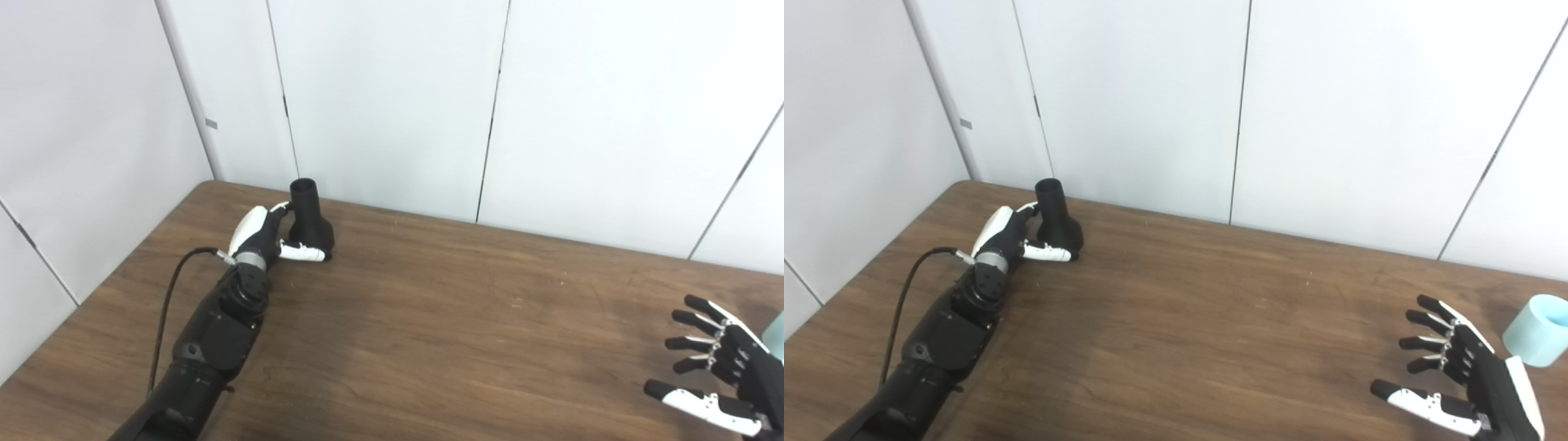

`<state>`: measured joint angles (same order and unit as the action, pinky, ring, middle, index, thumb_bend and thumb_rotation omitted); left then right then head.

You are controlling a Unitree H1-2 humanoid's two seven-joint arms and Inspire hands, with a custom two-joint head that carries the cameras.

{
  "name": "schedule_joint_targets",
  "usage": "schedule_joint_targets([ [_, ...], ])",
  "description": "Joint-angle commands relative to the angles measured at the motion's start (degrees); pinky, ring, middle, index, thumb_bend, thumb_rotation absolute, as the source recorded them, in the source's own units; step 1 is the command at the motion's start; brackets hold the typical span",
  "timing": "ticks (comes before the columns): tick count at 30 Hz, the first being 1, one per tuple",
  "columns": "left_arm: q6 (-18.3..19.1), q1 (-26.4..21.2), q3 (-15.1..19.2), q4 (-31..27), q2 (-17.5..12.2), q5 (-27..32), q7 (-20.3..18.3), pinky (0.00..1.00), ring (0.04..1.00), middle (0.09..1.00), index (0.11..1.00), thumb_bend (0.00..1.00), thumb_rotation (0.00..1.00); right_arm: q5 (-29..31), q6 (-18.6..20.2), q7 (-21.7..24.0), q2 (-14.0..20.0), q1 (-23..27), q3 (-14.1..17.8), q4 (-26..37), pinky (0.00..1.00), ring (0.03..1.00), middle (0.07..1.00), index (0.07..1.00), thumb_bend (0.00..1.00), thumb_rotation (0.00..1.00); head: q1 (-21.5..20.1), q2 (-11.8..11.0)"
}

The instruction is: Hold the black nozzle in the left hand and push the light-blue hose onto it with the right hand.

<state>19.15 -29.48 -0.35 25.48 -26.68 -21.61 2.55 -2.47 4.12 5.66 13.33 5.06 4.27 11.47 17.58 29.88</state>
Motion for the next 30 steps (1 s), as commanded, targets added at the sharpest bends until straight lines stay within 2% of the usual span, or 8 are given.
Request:
schedule_joint_targets([
  [1, -1.19, -2.21, -0.13, 0.17, -0.94, 0.22, 0.18, 1.0, 1.0, 0.929, 0.847, 0.97, 0.19, 0.47, -0.81, 0.07, 1.03, 0.9, 0.62, 1.9, 0.48, 0.633, 0.779, 0.832, 0.71, 0.0, 0.04, 0.14],
  [5, -0.81, -1.94, -0.15, 0.27, -0.76, 0.36, 0.0, 1.0, 1.0, 0.914, 0.821, 0.97, 0.19, 0.36, -0.89, 0.04, 1.16, 0.83, 0.67, 2.05, 0.48, 0.63, 0.776, 0.832, 0.71, 0.0, -0.07, 0.4],
  [7, -0.74, -1.89, -0.1, 0.5, -0.55, 0.58, -0.08, 1.0, 0.932, 0.803, 0.765, 0.93, 0.16, 0.28, -0.94, 0.02, 1.2, 0.79, 0.67, 2.11, 0.48, 0.627, 0.774, 0.831, 0.71, 0.0, -0.07, 0.4],
  [10, -0.58, -1.62, 0.17, 0.4, -0.11, 1.07, -0.14, 1.0, 0.921, 0.784, 0.756, 0.92, 0.15, 0.29, -0.86, 0.03, 1.23, 0.7, 0.69, 2.3, 0.48, 0.626, 0.774, 0.831, 0.71, 0.0, 0.13, 0.78],
  [12, -0.24, -1.34, 0.53, 0.38, 0.62, 1.61, -0.01, 1.0, 0.77, 0.643, 0.57, 0.67, 0.08, 0.39, -0.75, 0.08, 1.29, 0.59, 0.75, 2.45, 0.48, 0.628, 0.775, 0.832, 0.71, 0.0, 0.13, 0.78],
  [15, -0.22, -1.39, 0.05, 1.24, 0.99, 1.16, 0.52, 1.0, 0.733, 0.608, 0.502, 0.54, 0.06, 0.45, -0.76, 0.12, 1.35, 0.55, 0.78, 2.39, 0.48, 0.628, 0.775, 0.832, 0.7, 0.0, 0.13, 0.78],
  [17, -0.13, -1.51, -1.12, 2.25, 1.07, 0.15, 1.1, 1.0, 0.672, 0.525, 0.476, 0.53, 0.01, 0.53, -0.66, 0.17, 1.45, 0.54, 0.84, 2.43, 0.49, 0.632, 0.778, 0.835, 0.7, 0.01, 0.17, 1.0],
  [30, -3.6, -0.06, -5.34, 4.85, 1.44, -2.02, 3.32, 1.0, 0.686, 0.509, 0.47, 0.52, 0.0, 1.23, 0.26, 0.32, 2.07, 0.45, 1.03, 3.25, 0.51, 0.634, 0.777, 0.834, 0.68, 0.04, 0.12, 1.31],
])
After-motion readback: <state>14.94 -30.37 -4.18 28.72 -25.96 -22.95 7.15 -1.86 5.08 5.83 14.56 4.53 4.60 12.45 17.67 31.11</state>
